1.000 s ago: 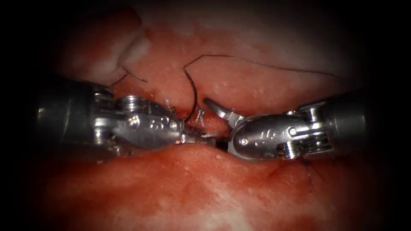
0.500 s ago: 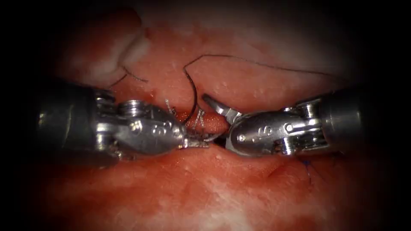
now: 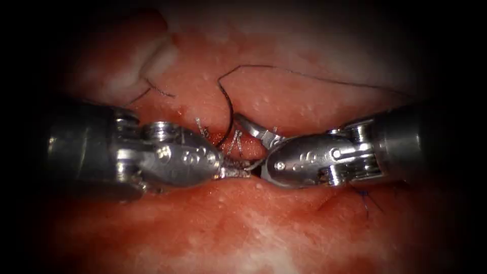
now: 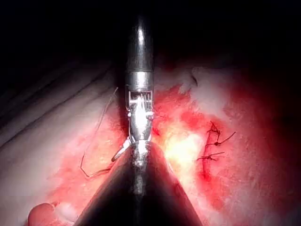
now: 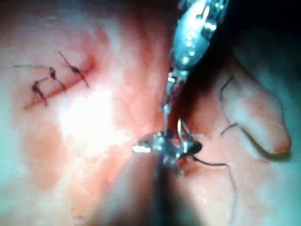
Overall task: Wound Closure
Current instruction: Cut the suture end.
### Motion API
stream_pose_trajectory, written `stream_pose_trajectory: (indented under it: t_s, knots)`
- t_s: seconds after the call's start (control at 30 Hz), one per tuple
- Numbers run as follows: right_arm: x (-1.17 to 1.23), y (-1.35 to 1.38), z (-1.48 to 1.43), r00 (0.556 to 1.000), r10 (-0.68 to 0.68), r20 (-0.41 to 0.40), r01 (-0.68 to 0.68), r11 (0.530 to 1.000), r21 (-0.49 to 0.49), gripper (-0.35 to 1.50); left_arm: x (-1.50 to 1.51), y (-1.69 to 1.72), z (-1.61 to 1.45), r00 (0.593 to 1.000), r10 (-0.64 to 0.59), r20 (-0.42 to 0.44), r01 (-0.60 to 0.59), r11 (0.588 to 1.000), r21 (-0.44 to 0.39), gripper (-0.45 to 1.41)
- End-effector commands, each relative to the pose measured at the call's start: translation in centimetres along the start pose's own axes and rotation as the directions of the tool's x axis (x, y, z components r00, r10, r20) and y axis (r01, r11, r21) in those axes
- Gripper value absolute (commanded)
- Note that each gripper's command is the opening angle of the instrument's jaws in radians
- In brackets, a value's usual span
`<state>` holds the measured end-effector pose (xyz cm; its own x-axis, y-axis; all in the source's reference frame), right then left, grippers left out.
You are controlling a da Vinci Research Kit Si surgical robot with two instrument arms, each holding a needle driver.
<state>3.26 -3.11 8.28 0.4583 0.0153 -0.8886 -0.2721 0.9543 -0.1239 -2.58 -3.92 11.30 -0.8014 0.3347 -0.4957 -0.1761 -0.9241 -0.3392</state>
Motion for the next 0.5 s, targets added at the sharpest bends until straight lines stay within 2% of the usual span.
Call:
stream_pose_trajectory:
  t_s: [0.03,0.13,0.17,0.5]
  knots:
    - [-0.01,-0.06,0.05,1.0,-0.005,-0.01,0.005,1.0,0.016,0.78,0.02,0.0,0.07,1.0,0.0,-0.001,0.0,1.0,0.0,-0.45]
    - [-0.02,-0.05,0.03,0.999,-0.036,-0.015,0.037,0.997,0.06,-0.13,0.02,0.01,0.08,1.0,-0.001,-0.002,0.001,1.0,-0.002,-0.45]
    - [-0.02,-0.05,0.03,0.999,-0.049,-0.008,0.05,0.996,0.069,-0.35,0.02,0.02,0.08,1.0,-0.001,-0.001,0.001,1.0,-0.002,-0.45]
    - [-0.03,-0.04,0.02,0.992,-0.123,0.029,0.119,0.986,0.116,-0.35,0.03,0.04,0.06,1.0,0.003,-0.002,-0.003,1.0,-0.005,-0.45]
